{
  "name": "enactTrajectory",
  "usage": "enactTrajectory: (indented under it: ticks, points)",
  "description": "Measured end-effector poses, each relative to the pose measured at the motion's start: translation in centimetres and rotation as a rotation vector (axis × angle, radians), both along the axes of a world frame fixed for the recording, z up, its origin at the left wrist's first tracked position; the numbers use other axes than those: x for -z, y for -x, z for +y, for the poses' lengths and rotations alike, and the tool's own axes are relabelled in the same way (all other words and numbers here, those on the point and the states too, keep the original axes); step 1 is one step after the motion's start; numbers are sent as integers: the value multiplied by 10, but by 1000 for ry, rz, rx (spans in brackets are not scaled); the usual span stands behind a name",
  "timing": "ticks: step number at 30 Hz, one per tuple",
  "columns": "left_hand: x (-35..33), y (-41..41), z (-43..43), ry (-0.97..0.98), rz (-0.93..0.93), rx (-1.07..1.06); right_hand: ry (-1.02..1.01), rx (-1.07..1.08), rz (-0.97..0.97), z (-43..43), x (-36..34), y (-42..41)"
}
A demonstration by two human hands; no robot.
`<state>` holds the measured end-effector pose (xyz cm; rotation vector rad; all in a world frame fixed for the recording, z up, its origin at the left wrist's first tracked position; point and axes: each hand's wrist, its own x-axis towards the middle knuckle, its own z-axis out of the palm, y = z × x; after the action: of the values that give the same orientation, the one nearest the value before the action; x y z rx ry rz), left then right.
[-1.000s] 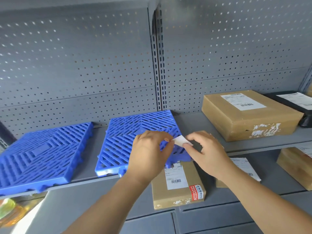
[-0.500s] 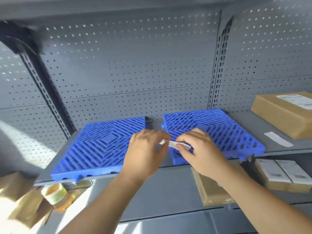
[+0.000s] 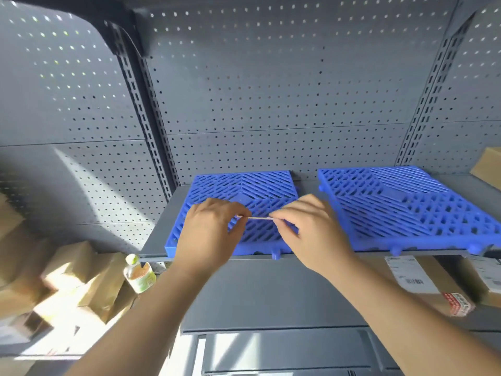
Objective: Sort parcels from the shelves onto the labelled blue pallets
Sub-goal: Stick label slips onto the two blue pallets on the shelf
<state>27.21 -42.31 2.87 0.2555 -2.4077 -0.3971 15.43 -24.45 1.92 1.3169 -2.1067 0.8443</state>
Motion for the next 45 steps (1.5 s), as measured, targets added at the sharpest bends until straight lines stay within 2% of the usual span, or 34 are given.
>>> enactTrajectory:
  ticks: [7, 14, 26, 35, 45]
  points:
    - [19, -17, -33, 159, -39, -16, -60, 16, 54, -34, 22, -15]
    - [33, -21, -43, 183, -76, 4, -80, -22, 75, -38, 42, -14]
    - [47, -26, -45, 5, -38, 27, -139, -10, 82, -29, 48, -16]
    - [46, -27, -42, -28, -57, -3, -111, -13, 103, -27, 49, -15]
    - [37, -19, -23, -35, 9, -54, -71, 91, 2, -9, 40, -9]
